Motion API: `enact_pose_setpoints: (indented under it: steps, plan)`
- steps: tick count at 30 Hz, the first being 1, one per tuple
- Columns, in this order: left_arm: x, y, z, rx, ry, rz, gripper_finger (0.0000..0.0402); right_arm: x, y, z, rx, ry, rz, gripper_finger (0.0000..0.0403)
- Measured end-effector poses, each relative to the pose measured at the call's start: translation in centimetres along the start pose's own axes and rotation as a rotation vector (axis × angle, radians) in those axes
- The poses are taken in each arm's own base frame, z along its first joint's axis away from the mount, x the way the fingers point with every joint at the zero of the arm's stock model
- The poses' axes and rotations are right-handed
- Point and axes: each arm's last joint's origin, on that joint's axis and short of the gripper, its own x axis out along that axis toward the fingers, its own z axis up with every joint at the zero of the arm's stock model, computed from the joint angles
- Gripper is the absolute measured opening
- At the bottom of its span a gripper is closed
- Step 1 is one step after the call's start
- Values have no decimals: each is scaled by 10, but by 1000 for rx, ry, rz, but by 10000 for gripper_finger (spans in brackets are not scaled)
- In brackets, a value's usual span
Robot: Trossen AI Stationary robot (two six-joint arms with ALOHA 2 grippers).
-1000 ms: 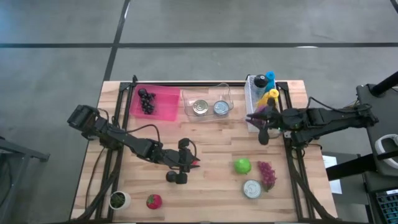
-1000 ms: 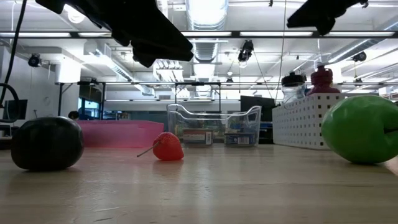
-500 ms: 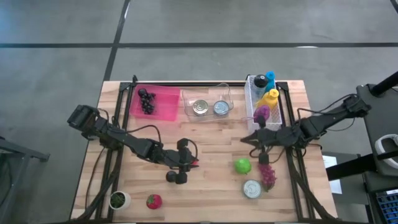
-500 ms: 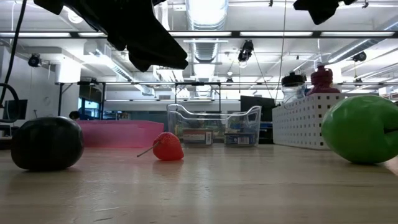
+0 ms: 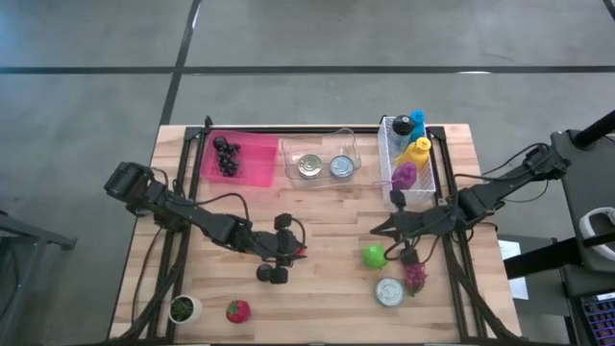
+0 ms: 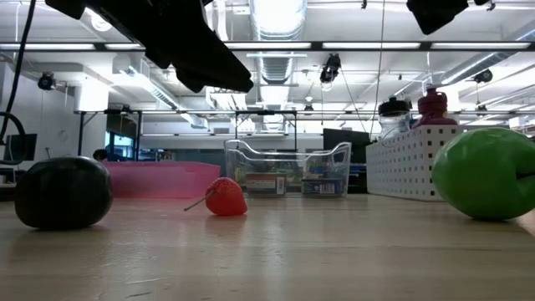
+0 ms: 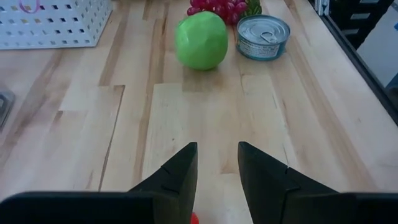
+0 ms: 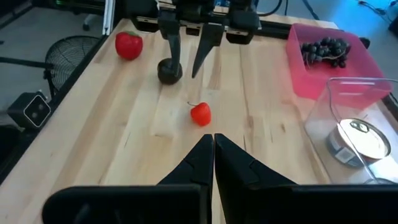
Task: Pick & Place Food Item
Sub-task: Put the strawberry into the pink bin
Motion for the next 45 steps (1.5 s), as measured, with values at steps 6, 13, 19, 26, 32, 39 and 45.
enact_pose_setpoints:
  steps: [6,13,19,26,32,39,45]
  plan:
    - [0,0,0,82,2,0,120,6,2,-3,-7,25,-5,8]
    - [-1,0,1,78,1,-4,120,13,4,-6,-23,55,-9,8]
    - [-7,0,9,93,61,2,120,14,4,-6,-23,58,-10,8]
    - [-15,-3,38,96,72,6,120,12,4,-5,-21,50,-9,8]
    - [-16,-3,41,111,70,10,120,12,4,-5,-21,50,-9,8]
    - [-15,-3,36,117,91,13,120,12,4,-5,-21,49,-9,8]
    - [-15,-2,36,119,96,13,119,12,4,-5,-21,49,-9,8]
